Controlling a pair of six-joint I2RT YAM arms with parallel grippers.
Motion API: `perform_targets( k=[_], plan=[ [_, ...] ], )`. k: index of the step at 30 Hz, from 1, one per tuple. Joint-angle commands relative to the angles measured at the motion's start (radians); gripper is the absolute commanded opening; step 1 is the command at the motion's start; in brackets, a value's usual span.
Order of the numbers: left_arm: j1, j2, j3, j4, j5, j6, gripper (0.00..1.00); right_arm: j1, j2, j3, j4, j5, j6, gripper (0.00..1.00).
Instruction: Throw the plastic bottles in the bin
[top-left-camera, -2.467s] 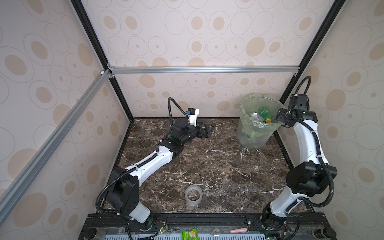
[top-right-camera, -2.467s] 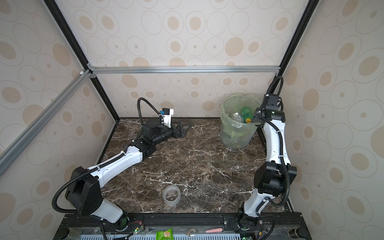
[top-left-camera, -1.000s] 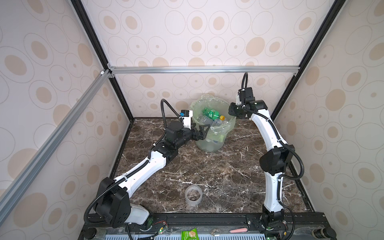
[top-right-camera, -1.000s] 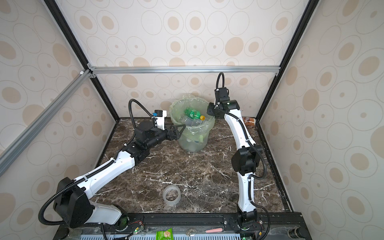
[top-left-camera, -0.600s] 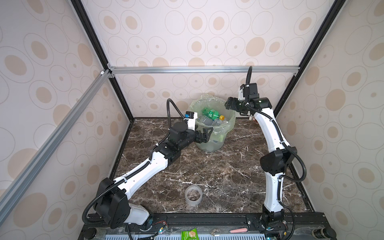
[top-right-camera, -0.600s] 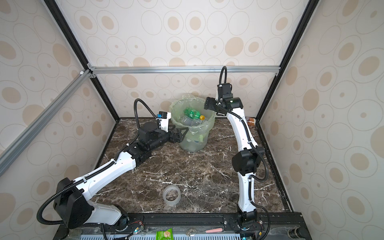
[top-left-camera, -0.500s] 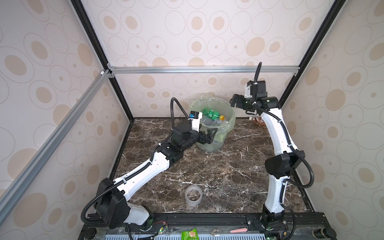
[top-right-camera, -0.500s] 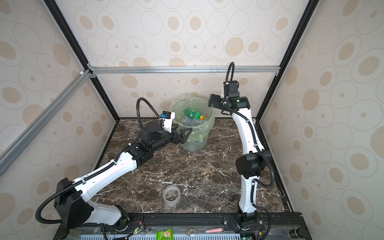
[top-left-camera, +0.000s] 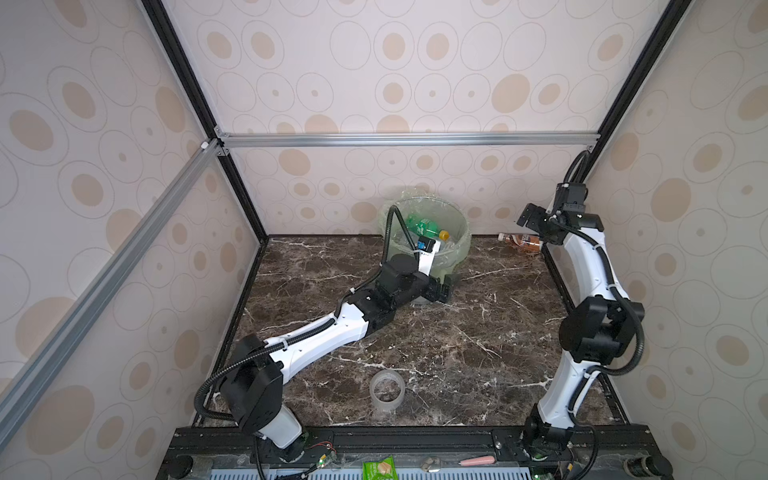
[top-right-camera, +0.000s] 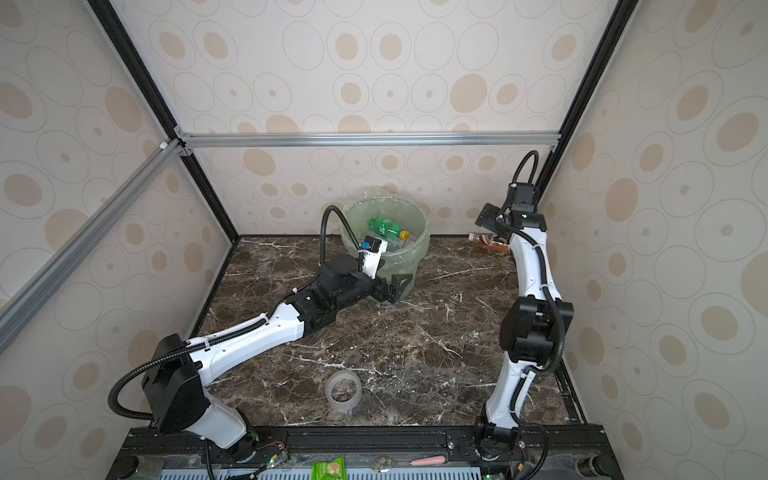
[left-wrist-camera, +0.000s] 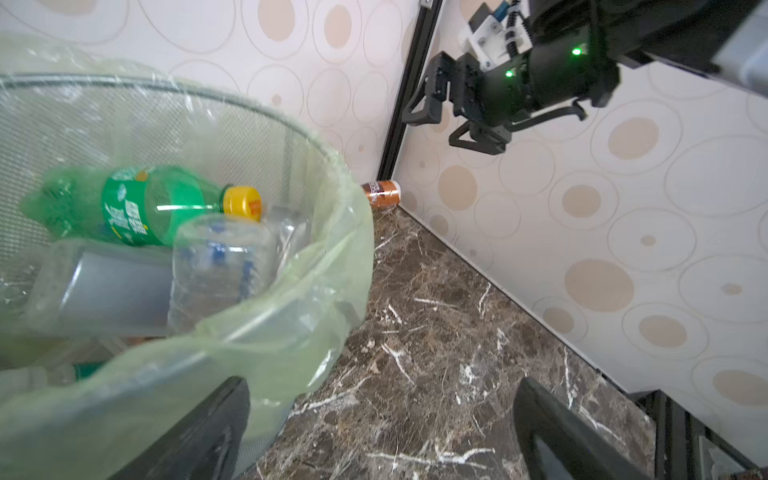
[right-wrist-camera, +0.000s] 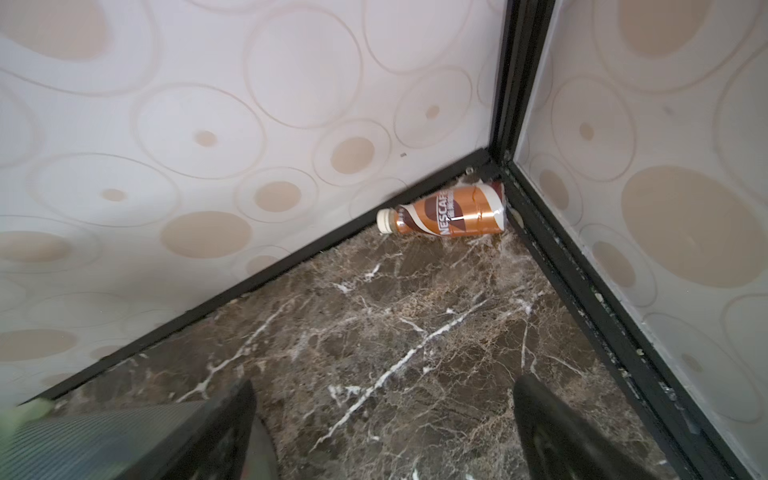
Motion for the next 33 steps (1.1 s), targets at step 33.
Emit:
perform_targets(
  k=[33],
  plan=[
    [0.0,0.146,-0.059,0.137,0.024,0.04,0.99,-0.054,0.616,0.567,0.175,-0.09,-0.122,1.0]
  ],
)
